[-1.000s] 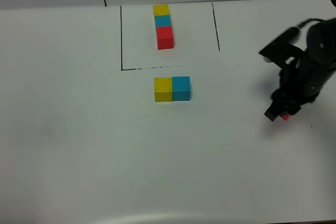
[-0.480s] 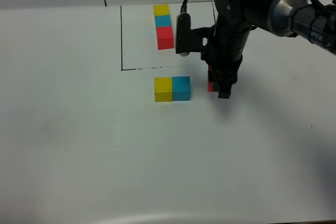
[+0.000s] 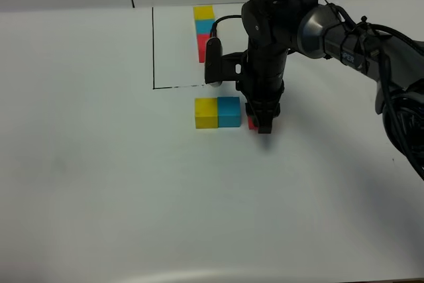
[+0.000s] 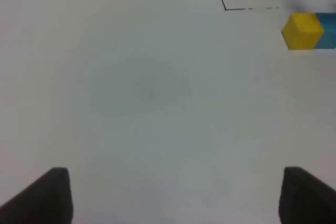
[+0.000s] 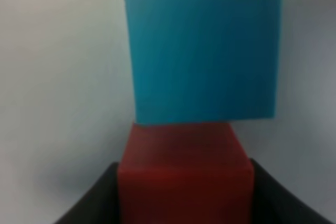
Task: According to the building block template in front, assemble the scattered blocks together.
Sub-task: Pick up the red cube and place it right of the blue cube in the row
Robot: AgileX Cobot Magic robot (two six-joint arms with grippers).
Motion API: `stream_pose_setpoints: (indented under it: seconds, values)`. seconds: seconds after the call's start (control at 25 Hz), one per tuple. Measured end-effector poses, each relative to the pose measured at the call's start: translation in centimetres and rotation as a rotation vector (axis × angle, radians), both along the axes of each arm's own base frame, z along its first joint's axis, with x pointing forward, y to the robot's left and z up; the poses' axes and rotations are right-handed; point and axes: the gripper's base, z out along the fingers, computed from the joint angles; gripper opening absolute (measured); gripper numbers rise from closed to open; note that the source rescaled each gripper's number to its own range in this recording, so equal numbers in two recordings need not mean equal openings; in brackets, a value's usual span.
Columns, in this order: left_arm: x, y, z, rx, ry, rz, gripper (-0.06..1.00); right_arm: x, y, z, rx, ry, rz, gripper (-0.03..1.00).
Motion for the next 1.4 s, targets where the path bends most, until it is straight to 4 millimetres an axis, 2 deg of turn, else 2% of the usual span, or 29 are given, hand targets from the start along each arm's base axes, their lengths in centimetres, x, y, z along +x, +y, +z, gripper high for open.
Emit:
stream_pose_setpoints:
  seconds: [0.56,1.4]
  values:
    - [0.00,0.00,0.00,0.000,0.000,0.000,0.83,0.16,0.93,-0.18,0.052,-0.032,0.001,0.01]
    - [0.00,0.00,0.00,0.000,0.000,0.000,0.83,-0.05,0.83,-0.21,0.033,-0.011,0.082,0.01]
